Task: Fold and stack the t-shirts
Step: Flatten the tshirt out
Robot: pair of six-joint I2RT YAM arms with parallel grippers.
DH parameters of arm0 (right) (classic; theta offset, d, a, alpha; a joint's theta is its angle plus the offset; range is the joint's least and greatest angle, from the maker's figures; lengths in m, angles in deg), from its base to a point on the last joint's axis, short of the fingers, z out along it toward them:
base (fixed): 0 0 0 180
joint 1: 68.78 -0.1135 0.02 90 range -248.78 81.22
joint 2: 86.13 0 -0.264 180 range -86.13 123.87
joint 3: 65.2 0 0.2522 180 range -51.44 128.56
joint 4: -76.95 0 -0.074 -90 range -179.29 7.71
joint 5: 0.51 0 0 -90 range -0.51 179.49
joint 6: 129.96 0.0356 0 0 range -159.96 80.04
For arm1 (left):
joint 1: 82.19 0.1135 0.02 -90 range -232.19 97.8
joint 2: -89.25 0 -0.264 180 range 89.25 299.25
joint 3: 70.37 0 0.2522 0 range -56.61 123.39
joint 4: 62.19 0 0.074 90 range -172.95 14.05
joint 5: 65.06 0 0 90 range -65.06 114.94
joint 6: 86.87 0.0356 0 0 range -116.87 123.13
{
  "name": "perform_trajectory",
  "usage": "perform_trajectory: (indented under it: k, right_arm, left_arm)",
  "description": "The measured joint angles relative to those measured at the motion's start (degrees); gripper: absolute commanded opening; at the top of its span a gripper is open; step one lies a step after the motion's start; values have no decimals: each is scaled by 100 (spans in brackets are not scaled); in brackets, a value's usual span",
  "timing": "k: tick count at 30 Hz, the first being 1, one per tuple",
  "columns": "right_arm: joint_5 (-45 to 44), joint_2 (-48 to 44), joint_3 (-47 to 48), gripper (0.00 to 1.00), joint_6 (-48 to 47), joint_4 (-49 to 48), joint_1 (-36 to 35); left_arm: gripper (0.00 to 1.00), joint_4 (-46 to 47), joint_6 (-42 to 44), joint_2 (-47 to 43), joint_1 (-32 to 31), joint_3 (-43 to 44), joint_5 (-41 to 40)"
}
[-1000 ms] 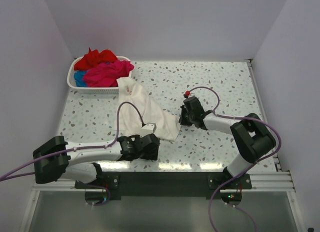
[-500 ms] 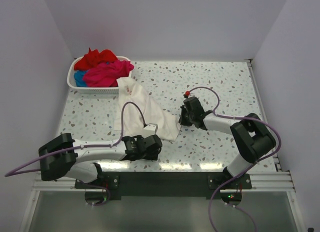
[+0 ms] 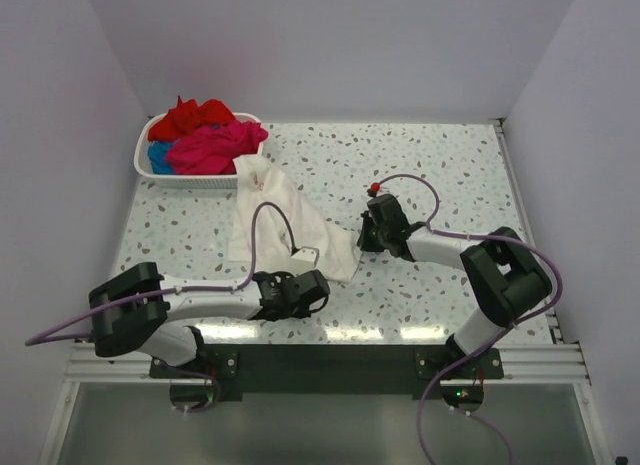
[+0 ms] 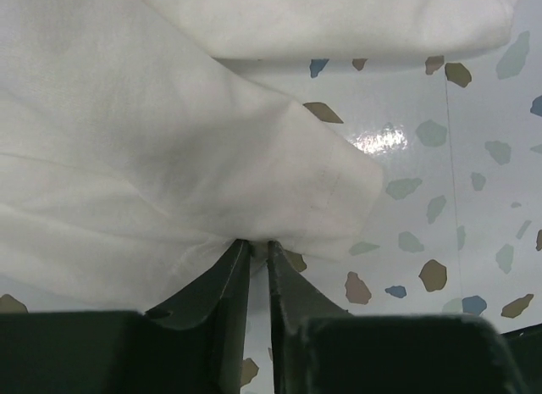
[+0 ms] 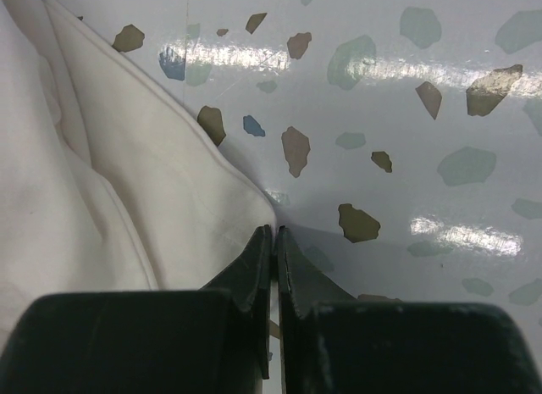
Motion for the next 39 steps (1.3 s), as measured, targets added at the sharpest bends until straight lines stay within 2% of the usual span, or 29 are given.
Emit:
perform_trajectory:
  k: [1, 3, 5, 6, 7, 9, 10, 13, 17, 35, 39]
  right_arm:
    - [0, 0, 0, 0, 2, -2, 0]
    - [2, 0, -2, 0, 2, -7, 0]
    - [9, 0, -2, 0, 2, -11, 0]
    - [13, 0, -2, 0, 2, -15, 0]
    - [20, 0, -4, 0, 2, -20, 0]
    - [37, 0, -13, 0, 7, -37, 0]
    - [61, 0, -13, 0, 9, -39, 2]
    - [98, 0, -22, 0, 15, -50, 0]
    - [107, 0, -24, 0, 20, -57, 0]
    - [114, -2, -48, 0, 39, -101, 0]
    - [114, -4, -50, 0, 39, -107, 0]
  left_arm:
    - [12, -2, 4, 0, -4, 2, -9]
    - [8, -22, 9, 0, -24, 9, -9]
    - [10, -63, 11, 0, -76, 35, -9]
    - [15, -92, 11, 0, -111, 63, -11]
    - [29, -140, 4, 0, -160, 107, -28]
    - [37, -275, -9, 0, -260, 247, -63]
    - [45, -345, -28, 0, -328, 354, -114]
    - [48, -575, -70, 0, -514, 750, -271]
    - [49, -619, -76, 2, -608, 1023, -420]
    - [43, -522, 33, 774, -610, 1021, -433]
    - [36, -501, 61, 962, -610, 1003, -411]
